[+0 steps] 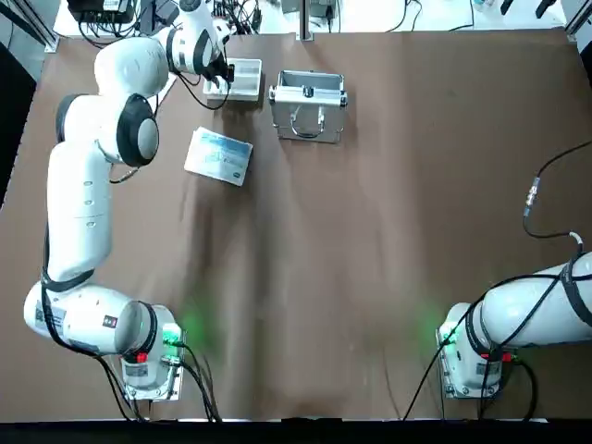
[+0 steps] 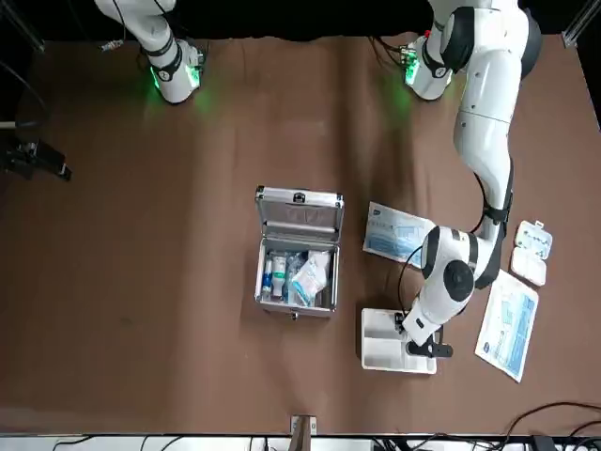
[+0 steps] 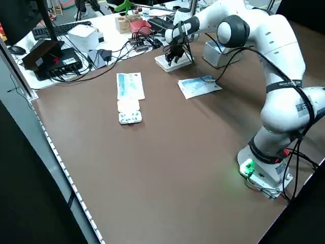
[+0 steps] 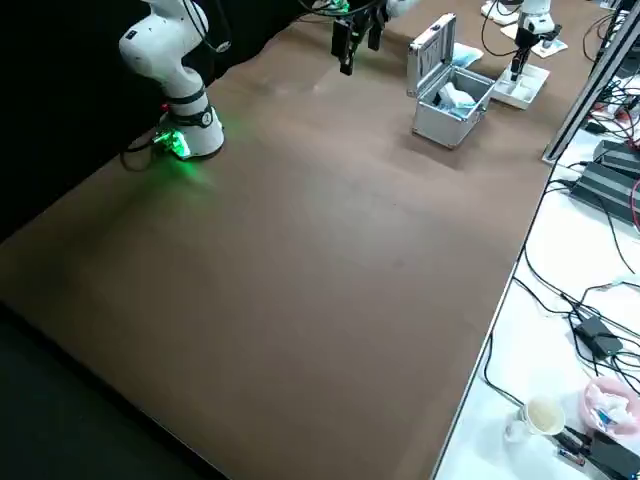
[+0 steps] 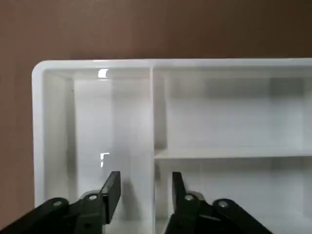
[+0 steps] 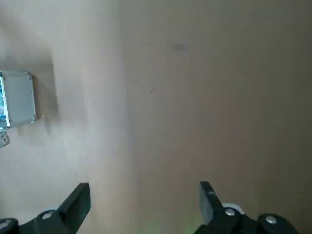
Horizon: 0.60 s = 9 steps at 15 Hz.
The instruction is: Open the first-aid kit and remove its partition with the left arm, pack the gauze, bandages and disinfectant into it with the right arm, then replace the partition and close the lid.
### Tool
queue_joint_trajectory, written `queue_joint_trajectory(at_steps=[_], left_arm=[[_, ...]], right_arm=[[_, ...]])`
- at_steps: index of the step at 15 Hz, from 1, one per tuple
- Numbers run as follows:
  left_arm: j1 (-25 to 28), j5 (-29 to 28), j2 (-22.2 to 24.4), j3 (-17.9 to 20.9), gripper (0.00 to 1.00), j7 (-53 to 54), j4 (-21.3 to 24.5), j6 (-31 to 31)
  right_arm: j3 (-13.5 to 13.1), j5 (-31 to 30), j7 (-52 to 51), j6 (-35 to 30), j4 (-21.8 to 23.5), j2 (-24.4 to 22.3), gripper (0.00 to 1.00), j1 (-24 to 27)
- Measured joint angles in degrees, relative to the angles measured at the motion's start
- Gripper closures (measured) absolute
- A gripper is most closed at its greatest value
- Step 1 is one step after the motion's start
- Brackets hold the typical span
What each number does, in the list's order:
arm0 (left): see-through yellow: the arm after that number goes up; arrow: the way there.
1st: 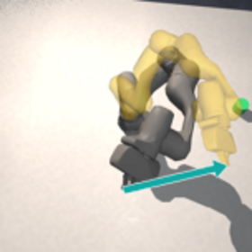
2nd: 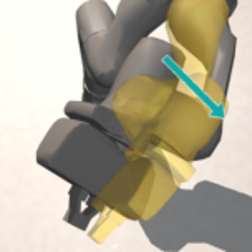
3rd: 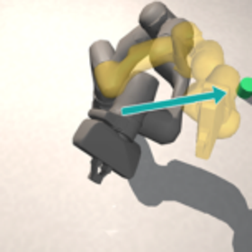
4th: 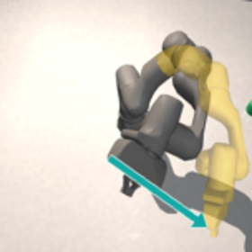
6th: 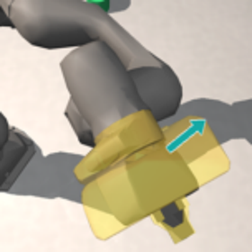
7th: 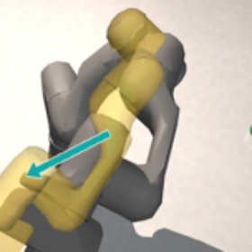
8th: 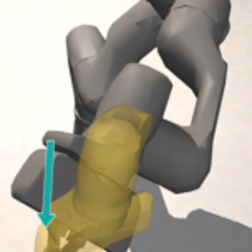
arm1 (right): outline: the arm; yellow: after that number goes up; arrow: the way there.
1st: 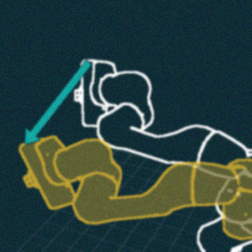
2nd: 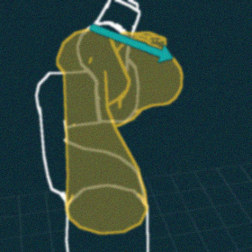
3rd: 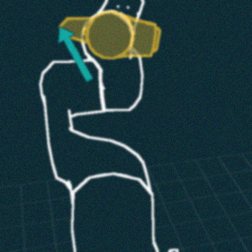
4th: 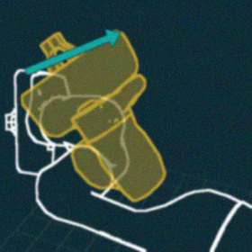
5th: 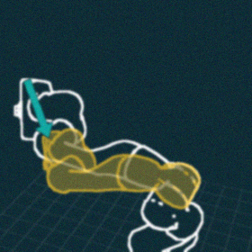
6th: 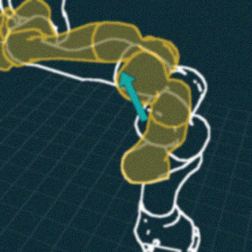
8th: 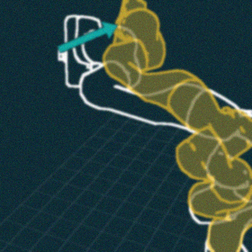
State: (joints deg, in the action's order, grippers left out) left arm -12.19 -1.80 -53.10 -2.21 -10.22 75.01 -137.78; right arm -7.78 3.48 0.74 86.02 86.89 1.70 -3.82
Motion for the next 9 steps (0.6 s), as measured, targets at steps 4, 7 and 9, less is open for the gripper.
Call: queue_joint_trajectory(at_steps=[4, 7, 9], left_arm=[[0.0, 0.0, 0.0, 0.0, 0.55, 0.0, -0.1, 0.0], [0.0, 0.0, 0.0, 0.0, 0.63, -0.1, -0.1, 0.0], [0.0, 0.0, 0.0, 0.0, 0.65, -0.1, -0.1, 0.0]], right_arm=[[0.7, 0.0, 1.8, -0.3, -0.4, -0.1, 0.01, -0.3], [0.7, 0.0, 2.1, -0.3, -0.4, -0.1, 0.01, -0.4], [0.6, 0.0, 2.1, -0.2, -0.4, -0.1, 0.01, -0.3]])
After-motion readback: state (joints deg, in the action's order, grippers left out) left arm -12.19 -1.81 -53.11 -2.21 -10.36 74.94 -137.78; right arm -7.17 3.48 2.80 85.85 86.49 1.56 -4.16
